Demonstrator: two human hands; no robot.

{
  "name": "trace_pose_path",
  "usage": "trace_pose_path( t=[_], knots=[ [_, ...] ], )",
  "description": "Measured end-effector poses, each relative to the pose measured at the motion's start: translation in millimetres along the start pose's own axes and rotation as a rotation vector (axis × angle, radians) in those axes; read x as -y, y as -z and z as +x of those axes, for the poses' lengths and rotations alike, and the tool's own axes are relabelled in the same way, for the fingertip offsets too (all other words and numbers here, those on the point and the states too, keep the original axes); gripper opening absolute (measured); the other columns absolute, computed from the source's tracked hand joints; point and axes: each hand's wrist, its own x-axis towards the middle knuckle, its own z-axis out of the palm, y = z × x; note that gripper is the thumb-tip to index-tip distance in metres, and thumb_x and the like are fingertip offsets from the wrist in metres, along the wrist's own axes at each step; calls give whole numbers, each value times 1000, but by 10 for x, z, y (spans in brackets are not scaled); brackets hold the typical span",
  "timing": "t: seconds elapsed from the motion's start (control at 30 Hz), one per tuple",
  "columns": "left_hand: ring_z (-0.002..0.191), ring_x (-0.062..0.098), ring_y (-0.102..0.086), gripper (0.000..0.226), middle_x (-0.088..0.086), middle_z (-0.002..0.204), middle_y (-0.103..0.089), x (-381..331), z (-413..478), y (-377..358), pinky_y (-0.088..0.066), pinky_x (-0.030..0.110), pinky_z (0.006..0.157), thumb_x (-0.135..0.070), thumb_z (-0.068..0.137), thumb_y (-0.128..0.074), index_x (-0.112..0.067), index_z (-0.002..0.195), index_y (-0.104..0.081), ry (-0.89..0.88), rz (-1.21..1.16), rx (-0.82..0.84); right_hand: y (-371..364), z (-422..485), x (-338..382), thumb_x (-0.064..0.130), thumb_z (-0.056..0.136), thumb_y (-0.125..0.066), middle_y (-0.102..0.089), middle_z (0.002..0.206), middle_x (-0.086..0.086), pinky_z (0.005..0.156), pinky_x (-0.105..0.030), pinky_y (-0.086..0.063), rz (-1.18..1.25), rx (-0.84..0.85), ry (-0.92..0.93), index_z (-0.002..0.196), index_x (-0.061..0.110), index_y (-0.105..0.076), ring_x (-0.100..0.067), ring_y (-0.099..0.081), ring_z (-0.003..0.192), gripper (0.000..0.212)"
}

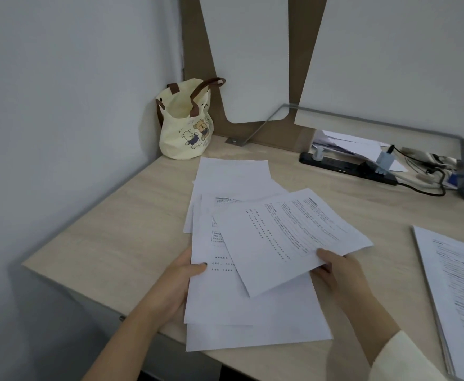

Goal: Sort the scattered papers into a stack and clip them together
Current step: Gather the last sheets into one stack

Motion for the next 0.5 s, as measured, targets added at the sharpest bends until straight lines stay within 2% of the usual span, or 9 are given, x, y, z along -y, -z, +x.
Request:
trace_pose_path(
  t=[0.13, 0.2, 0.27, 0.3, 0.4, 0.5],
  knots=[
    [105, 25, -65, 38, 7, 117, -69, -47, -47, 28, -54, 36, 82, -4, 91, -43, -18, 124, -56, 14, -53, -17, 20, 77, 68, -8, 89, -42, -65, 98, -10, 68, -38, -53, -185, 25, 0, 121, 0, -53, -26, -65, 82, 34],
    [86, 21, -71, 31, 6, 101, -74, -77, -67, 32, -55, 32, 69, -12, 91, -40, -16, 105, -67, 39, -115, -24, 102, 94, 153, -8, 90, -41, -67, 93, -8, 59, -32, -57, -247, 61, -5, 112, 3, -57, -21, -70, 71, 29],
    [71, 18, -69, 33, 6, 86, -73, -90, -51, 22, -52, 30, 64, -22, 92, -39, -13, 88, -71, 59, -125, -50, 161, 93, 235, -2, 91, -44, -68, 95, -11, 60, -33, -55, -345, 82, -21, 110, 5, -58, -26, -69, 73, 25],
    [73, 17, -70, 34, 4, 87, -73, -92, -43, 3, -51, 31, 68, -27, 93, -40, -15, 91, -72, 52, -108, -46, 166, 112, 253, 1, 91, -46, -68, 97, -13, 63, -34, -53, -411, 78, -18, 112, 5, -59, -29, -67, 78, 24],
    [98, 17, -69, 31, -1, 107, -73, -67, -14, -72, -51, 38, 90, -38, 91, -49, -23, 112, -65, 34, 0, -39, 35, 128, 224, 4, 91, -48, -70, 97, -11, 66, -33, -52, -585, 94, 55, 107, 6, -61, -27, -67, 80, 21],
    [102, 18, -67, 30, -2, 113, -70, -23, 22, -109, -49, 39, 96, -24, 89, -57, -24, 120, -59, -23, 135, -104, -201, 109, 109, 10, 89, -51, -69, 102, -10, 75, -35, -53, -701, 154, 98, 104, 8, -62, -25, -66, 84, 18]
  ],
)
